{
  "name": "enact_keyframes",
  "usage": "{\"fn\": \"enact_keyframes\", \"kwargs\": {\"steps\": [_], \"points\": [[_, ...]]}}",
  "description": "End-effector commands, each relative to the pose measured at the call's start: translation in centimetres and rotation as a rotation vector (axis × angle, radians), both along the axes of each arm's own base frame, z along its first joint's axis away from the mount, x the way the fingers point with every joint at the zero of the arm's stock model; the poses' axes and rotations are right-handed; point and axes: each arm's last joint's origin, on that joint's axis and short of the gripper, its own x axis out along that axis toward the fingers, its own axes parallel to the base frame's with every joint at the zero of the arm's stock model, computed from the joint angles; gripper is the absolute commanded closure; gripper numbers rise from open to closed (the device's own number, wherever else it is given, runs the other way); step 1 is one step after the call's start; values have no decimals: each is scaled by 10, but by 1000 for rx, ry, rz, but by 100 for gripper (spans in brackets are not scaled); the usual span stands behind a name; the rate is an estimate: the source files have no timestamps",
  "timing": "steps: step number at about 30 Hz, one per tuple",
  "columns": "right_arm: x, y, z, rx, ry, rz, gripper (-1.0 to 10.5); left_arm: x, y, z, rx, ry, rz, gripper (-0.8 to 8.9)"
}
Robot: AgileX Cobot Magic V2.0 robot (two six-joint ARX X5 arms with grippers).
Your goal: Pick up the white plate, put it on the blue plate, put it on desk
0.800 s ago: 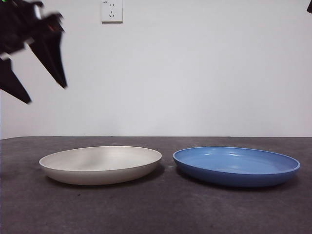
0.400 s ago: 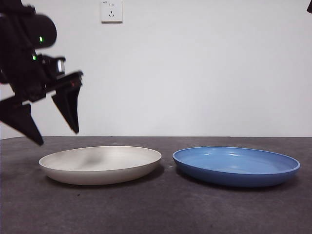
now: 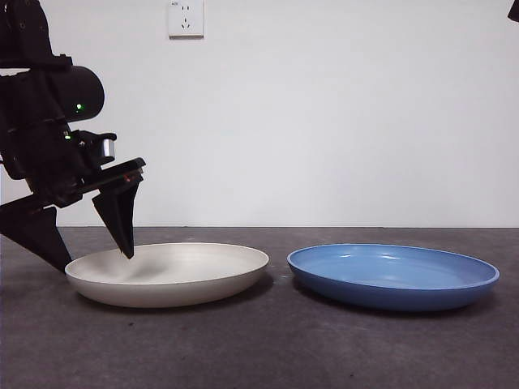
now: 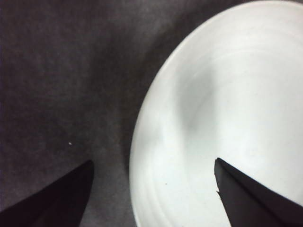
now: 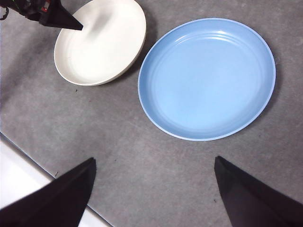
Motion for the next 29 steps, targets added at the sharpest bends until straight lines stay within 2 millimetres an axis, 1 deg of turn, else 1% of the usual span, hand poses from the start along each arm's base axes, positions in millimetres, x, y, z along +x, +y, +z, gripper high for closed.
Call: {"fn": "enact_keyframes", "kwargs": {"steps": [1,3,11,19,23,26,29], "points": [[2,1,6,6,-18,5,545,6,-2,-3,4,2,2,483],[2,1,6,6,-22,5,545,6,-2,-3,4,3,3,570],[2,1,6,6,-24,5,545,6,-2,-3,4,5,3,804],[2,1,6,6,-25,5,545,7,-2,-2,-4,-9,18,804],[2,1,6,6,-24,5,545,7,-1,2,-14,-16,33,804],[2,1,6,6,-24,5,545,3,0,14,-29,-40,32,804],[2,1,6,6,-25,5,545,-3,0,32,-49,-88,41,804]]}}
